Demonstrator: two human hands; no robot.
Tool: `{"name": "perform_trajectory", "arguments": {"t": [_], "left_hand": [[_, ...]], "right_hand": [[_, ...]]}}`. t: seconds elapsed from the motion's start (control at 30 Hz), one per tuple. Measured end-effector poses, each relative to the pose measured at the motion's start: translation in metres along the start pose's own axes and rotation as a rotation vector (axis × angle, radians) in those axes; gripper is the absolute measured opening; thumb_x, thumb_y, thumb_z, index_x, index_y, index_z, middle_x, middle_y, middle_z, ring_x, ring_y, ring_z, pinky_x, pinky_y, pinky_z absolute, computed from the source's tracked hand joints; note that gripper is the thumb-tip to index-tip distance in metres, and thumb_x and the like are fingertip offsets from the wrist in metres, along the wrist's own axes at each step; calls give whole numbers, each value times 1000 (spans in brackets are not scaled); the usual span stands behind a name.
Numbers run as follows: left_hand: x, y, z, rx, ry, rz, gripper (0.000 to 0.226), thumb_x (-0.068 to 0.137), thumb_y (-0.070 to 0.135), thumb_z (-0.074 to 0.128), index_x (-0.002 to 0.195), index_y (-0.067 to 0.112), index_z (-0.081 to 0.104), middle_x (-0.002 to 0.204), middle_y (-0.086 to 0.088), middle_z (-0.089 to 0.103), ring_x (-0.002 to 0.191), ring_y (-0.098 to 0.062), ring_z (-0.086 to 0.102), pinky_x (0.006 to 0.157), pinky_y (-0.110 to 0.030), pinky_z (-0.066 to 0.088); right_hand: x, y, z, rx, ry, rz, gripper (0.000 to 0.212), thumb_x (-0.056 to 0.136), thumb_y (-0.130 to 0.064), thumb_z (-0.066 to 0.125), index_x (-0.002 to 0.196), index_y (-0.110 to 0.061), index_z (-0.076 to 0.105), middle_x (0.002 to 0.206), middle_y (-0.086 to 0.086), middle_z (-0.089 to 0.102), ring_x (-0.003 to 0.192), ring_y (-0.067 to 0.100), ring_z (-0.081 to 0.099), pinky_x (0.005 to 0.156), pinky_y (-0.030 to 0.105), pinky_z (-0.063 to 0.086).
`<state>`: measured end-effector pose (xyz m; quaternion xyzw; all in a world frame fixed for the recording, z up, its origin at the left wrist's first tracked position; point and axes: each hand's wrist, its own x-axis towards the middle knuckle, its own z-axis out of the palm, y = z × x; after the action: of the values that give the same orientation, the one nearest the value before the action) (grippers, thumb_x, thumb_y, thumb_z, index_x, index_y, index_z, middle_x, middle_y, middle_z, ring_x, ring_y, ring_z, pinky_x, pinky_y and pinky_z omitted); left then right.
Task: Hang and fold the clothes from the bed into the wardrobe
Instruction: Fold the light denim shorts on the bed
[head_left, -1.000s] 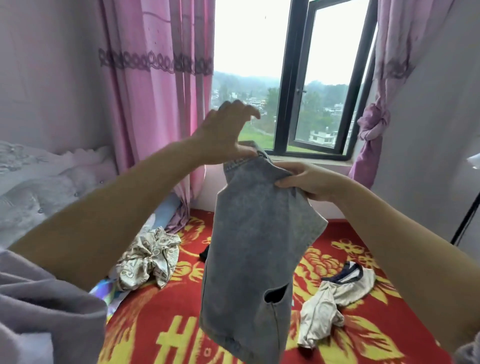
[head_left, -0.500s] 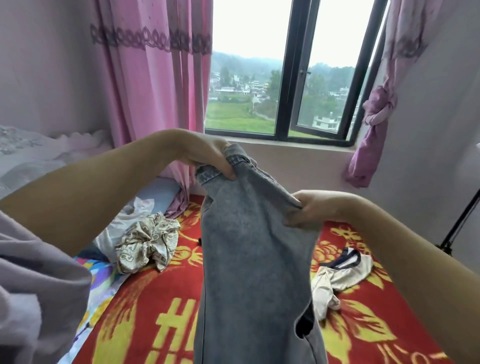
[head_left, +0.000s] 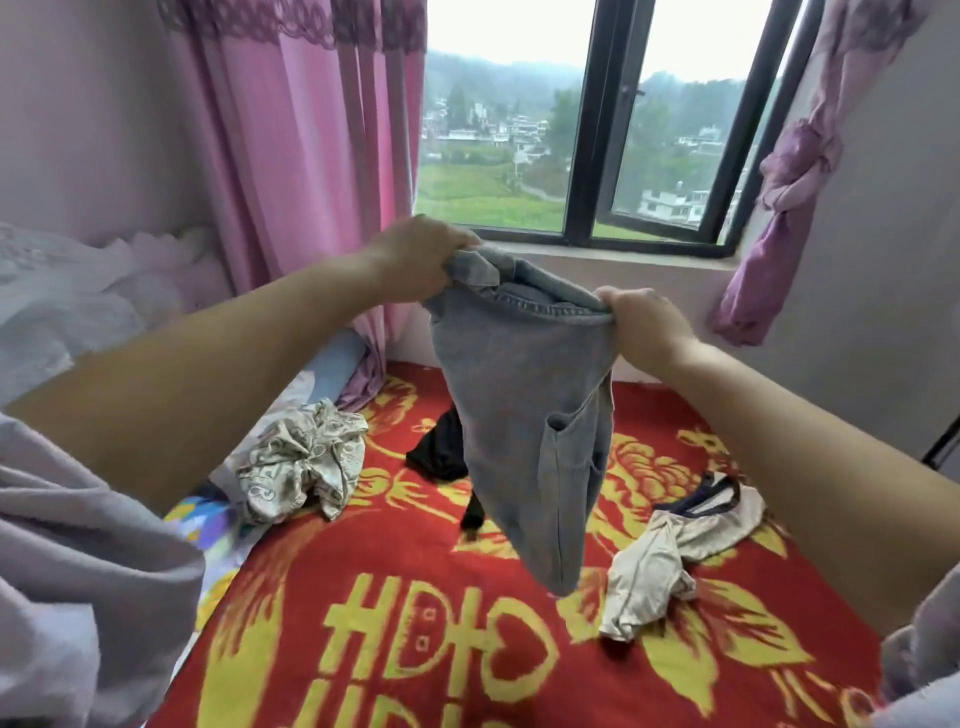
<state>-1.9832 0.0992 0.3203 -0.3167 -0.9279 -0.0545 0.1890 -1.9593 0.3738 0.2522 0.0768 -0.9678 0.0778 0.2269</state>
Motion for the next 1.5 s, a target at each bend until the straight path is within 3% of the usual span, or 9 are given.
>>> {"name": "perform_trajectory", "arguments": {"t": [0.23,0.47,0.67,0.8,0.93,1.1,1.2,1.37,1.5], "left_hand": [[-110,-29,160,-182,-208,127,39,70,22,39,91,18,72,82,-2,70,76,-25,66,63,-33,50],[-342,-16,412,-211,-530,200,20,74,34,48,79,29,67,75,15,64,70,-8,62,69,-25,29],[-473,19,492,-268,-728,141,23,70,33,45,67,28,67,63,12,57,62,-11,59,70,-25,29],[-518,-4,490,-289,-648,89,27,76,21,45,83,29,70,78,11,61,72,-12,58,78,-28,33],[-552,-44,475,-88,-776,72,19,68,15,51,81,24,62,77,6,56,78,-16,57,93,-40,32],[-500,-18,478,111,-1521,-33,38,86,28,52,124,23,54,129,-1,50,127,-21,44,111,-56,13],[-412,44,501,-388,-1294,-449,19,93,31,45,95,23,62,106,1,67,97,-17,60,81,-30,43],[-329,138,559,-1014,-620,-1534,30,93,16,46,64,16,51,63,-11,55,69,-31,53,60,-31,32],[-307,164,589,-1429,-158,-2196,19,94,24,50,77,16,52,82,0,52,69,-13,49,59,-27,41]], "right_hand": [[-100,-19,149,48,-420,-77,11,82,-9,55,92,-15,57,91,8,65,83,32,63,66,36,46],[-305,-72,381,69,-841,-173,46,87,-4,45,131,-18,48,118,6,59,117,25,51,105,39,32],[-413,-121,463,-2,-1141,-145,39,87,-1,43,124,-9,52,113,14,57,106,32,57,82,38,47],[-432,-159,471,47,-1135,-215,28,50,-13,61,77,-17,68,60,1,58,49,20,61,34,21,37],[-431,-204,467,314,-1332,-280,29,84,3,46,110,-6,55,99,20,64,87,38,64,63,39,45],[-380,-173,474,594,-1387,-65,39,96,-11,43,134,-11,54,120,18,64,108,33,61,92,36,47],[-322,-87,479,610,-1093,393,33,94,-7,41,120,-8,63,99,11,71,75,20,68,73,25,51],[-228,69,496,430,-935,668,41,93,-2,31,125,-4,57,102,13,63,69,24,66,62,35,56],[-172,123,523,611,-804,869,51,97,-1,27,147,-9,30,108,9,51,70,20,61,48,24,53]]}}
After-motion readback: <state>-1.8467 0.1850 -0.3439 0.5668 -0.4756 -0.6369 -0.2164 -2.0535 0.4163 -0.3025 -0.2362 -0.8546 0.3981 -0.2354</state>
